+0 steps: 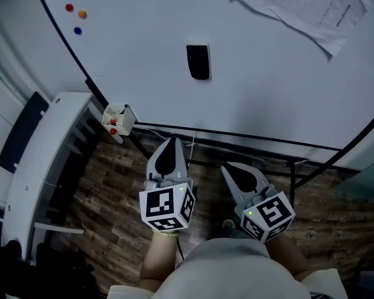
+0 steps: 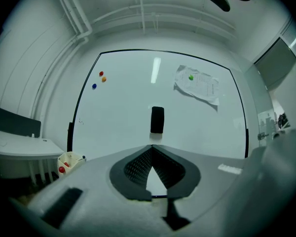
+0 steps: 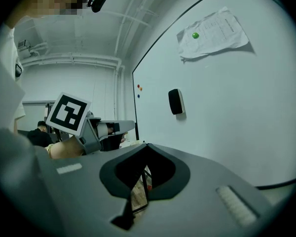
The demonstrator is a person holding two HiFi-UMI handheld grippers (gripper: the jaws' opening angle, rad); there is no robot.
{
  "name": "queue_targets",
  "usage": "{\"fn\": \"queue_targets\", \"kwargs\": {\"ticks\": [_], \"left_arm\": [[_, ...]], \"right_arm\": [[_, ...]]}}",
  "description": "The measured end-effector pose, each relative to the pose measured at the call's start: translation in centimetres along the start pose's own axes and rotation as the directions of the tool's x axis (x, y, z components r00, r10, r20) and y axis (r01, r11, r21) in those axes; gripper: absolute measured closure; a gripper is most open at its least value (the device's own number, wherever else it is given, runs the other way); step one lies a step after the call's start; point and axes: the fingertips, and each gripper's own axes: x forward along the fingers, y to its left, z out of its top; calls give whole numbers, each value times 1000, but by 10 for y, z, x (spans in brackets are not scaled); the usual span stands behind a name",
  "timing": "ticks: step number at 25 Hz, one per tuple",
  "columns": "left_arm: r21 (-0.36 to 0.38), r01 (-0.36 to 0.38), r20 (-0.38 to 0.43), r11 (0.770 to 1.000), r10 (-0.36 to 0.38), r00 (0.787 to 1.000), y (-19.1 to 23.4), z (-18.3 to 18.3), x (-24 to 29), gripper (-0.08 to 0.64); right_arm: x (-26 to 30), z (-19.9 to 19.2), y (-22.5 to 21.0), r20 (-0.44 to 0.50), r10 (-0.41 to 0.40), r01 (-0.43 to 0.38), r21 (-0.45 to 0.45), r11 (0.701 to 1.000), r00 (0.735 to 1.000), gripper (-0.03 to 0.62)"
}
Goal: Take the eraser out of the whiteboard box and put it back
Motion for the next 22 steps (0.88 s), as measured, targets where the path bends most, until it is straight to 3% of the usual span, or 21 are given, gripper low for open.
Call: {"fn": "queue_targets", "kwargs": {"ticks": [22], "left_arm": [[-40,36,-74,999,-39,997,-1,-53,-108,562]], "right_arm": [[-38,-25,63,-4,-13,13,-9,1000,1000,586]]}}
